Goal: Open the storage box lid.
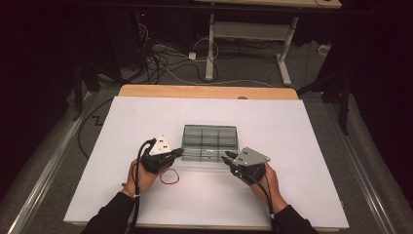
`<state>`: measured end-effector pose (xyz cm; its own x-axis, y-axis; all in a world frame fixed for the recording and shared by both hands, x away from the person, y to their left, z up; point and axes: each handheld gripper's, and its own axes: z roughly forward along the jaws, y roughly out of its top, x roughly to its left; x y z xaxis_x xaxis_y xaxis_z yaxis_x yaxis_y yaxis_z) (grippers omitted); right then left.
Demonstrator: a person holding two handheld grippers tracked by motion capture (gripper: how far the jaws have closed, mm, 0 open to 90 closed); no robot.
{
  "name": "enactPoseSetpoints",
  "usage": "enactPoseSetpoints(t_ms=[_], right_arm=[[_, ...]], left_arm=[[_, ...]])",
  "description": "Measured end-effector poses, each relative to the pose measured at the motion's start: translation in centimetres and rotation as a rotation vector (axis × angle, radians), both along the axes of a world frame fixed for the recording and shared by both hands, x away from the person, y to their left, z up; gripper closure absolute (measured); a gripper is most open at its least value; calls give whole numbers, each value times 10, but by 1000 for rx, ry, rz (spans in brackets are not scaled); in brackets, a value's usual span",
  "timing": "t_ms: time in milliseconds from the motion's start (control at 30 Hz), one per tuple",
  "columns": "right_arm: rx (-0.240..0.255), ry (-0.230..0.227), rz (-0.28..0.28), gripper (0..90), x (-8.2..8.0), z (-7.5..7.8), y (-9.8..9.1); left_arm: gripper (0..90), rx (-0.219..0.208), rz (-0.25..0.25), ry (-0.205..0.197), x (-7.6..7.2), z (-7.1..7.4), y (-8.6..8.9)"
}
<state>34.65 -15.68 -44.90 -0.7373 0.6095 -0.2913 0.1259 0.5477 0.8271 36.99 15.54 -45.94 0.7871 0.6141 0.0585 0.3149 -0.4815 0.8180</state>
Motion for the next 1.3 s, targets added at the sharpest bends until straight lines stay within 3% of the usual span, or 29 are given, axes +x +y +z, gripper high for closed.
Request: enactPoseSetpoints(t_ms=[100,200,267,300,567,800,867,1033,1300], right_arm=[[15,-27,-13,688,-4,6,-10],[-4,-66,-37,675,-5,8,-18],[-5,-92,-62,569,-4,9,-21],[-17,-99,-79,569,-3,9,-23],[-15,-90,-100,522,10,4,-29],[-77,-125,-80,585,13,2,-18],[-71,-150,-87,591,13,4,-19],[-43,-142,-72,660,18,9,-20],[-45,-166,-95,737,24,17,-21]], left_arm=[[877,9,0,-3,0,0,-1],[878,13,0,-9,-1,1,-3],[878,12,0,-13,-1,2,-3],[878,10,-1,-14,-1,2,-3],[877,14,0,-25,0,4,-4],[877,21,-5,-29,2,8,-6],[877,17,-5,-33,2,10,-6],[878,21,-12,-46,3,15,-6],[870,31,0,-49,5,17,0]])
